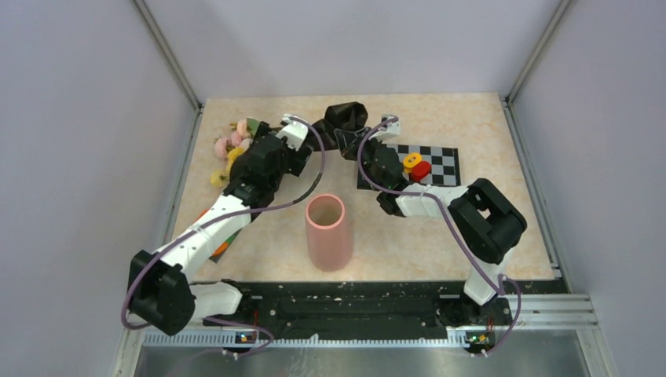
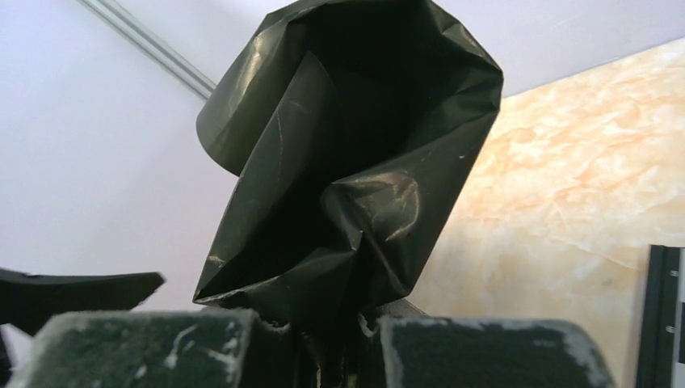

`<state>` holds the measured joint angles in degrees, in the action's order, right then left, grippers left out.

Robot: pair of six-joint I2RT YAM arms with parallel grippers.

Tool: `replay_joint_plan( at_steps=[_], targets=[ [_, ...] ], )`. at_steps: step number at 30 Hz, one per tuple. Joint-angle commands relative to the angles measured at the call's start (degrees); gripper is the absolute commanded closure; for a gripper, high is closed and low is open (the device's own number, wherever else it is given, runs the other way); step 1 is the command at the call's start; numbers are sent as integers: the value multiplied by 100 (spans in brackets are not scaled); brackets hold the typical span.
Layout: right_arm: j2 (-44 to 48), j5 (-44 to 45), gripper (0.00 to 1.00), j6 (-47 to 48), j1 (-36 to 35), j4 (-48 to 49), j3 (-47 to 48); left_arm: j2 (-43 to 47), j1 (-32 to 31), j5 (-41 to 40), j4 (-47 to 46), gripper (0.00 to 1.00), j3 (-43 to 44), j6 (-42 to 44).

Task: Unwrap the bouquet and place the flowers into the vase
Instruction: Adjust the fake flower at the center of the board.

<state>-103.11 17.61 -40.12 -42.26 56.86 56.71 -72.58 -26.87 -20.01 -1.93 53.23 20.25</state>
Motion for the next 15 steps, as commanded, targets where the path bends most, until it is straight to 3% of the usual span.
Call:
replay_joint_plan(
  at_steps=[1,7,12,15],
  targets=[
    [-78,274,100,409,-19,-301,218,424,40,607,776,1,135,-835],
    [11,164,100,691,-35,-506,156,801,40,1282,1823,1,53,-2076],
    [118,75,100,794,-134,-485,-88,1182,51,1481,1810,1,-339,-4078],
    [186,47,100,887,-221,-518,-238,1415,52,1641,1699,1,-625,-4719]
  ],
)
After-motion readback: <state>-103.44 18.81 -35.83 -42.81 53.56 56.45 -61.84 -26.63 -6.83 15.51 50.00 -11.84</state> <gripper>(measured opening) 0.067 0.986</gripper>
